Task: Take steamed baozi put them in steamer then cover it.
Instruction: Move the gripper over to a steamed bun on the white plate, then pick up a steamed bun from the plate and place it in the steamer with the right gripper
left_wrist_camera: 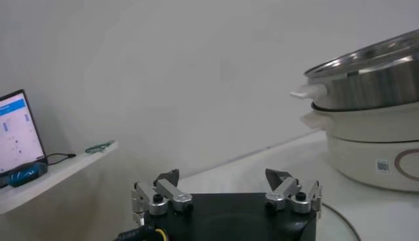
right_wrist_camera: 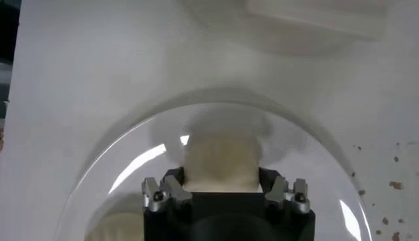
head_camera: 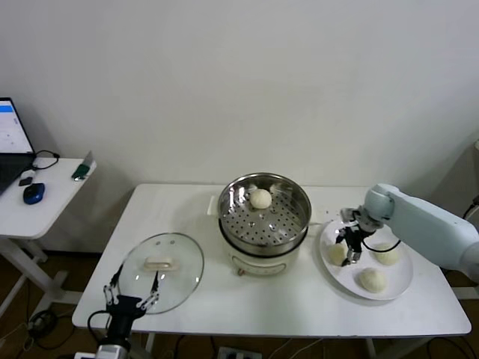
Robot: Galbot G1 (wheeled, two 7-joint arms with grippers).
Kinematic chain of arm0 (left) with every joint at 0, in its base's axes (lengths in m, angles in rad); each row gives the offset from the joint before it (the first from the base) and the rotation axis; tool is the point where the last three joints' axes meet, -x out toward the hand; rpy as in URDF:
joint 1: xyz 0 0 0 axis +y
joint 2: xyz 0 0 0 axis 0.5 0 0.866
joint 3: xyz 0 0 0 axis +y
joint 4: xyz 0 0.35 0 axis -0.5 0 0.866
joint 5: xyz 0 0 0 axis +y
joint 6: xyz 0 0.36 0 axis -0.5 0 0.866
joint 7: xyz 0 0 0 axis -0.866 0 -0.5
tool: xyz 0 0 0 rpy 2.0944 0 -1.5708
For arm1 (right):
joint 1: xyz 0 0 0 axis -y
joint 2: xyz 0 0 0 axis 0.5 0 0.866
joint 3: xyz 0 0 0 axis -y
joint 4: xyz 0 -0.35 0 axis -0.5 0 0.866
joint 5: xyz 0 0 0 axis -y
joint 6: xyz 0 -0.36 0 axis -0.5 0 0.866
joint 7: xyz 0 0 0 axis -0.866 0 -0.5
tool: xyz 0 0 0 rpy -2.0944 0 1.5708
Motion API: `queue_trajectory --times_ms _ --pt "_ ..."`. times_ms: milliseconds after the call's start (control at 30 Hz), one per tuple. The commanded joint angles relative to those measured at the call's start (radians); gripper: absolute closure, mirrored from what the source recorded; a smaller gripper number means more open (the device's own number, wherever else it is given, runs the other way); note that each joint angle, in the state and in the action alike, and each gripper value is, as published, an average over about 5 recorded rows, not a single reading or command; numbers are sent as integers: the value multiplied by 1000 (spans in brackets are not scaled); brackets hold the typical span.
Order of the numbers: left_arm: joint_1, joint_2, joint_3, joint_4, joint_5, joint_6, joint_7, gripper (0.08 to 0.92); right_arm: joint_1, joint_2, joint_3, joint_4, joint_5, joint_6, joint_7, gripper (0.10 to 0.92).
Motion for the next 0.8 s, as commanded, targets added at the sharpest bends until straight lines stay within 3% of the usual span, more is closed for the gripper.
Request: queue_trajectory --times_ms 33,400,600,800 --pt "3 -1 -1 -2 -1 -1 0 177 20 -8 -1 0 7 1 -1 314" --pt "9 0 11 -13 4 1 4 177 465 -41 -310 14 268 4 -20 321" --pt "4 -1 26 -17 11 3 5 177 708 26 -461 5 449 1 -31 321" --pt "5 0 35 -22 16 2 5 177 757 134 -456 19 542 -44 -25 317"
